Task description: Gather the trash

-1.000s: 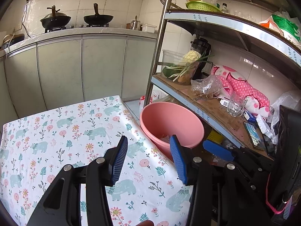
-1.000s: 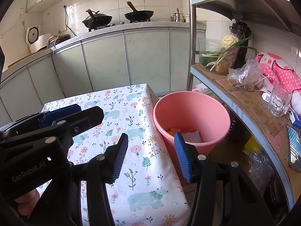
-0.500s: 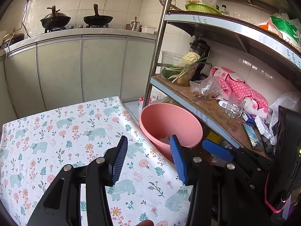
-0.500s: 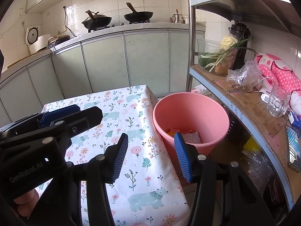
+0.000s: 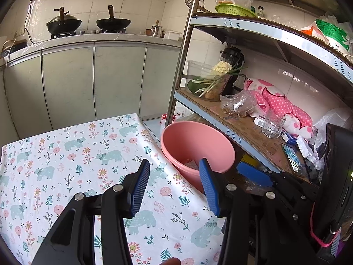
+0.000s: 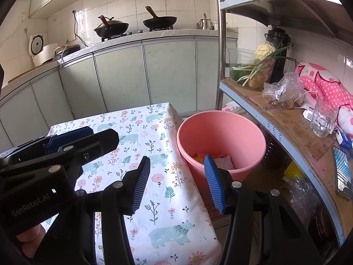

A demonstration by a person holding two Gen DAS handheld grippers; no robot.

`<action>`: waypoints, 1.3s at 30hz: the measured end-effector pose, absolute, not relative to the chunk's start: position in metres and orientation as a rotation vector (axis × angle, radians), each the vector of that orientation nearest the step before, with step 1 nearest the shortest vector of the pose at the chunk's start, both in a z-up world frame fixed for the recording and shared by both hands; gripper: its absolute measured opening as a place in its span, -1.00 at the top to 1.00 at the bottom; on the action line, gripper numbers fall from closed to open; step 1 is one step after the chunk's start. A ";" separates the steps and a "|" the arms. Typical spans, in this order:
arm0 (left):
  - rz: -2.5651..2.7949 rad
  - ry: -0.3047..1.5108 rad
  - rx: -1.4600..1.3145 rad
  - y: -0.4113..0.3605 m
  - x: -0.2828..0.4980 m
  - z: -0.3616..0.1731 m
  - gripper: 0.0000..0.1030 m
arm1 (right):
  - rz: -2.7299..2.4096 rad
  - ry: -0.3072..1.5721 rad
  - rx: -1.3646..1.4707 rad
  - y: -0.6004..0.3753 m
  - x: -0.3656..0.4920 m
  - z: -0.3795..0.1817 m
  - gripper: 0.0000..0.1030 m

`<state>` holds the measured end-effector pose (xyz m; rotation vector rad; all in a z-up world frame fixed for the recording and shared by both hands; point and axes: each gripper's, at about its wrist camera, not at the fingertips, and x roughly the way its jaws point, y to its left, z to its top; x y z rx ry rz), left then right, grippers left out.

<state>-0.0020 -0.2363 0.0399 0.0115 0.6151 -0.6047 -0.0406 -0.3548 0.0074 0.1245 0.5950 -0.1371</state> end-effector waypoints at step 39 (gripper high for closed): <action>-0.634 0.578 0.046 -0.238 -0.016 0.045 0.10 | -0.163 0.567 0.139 -0.359 -0.054 0.013 -0.01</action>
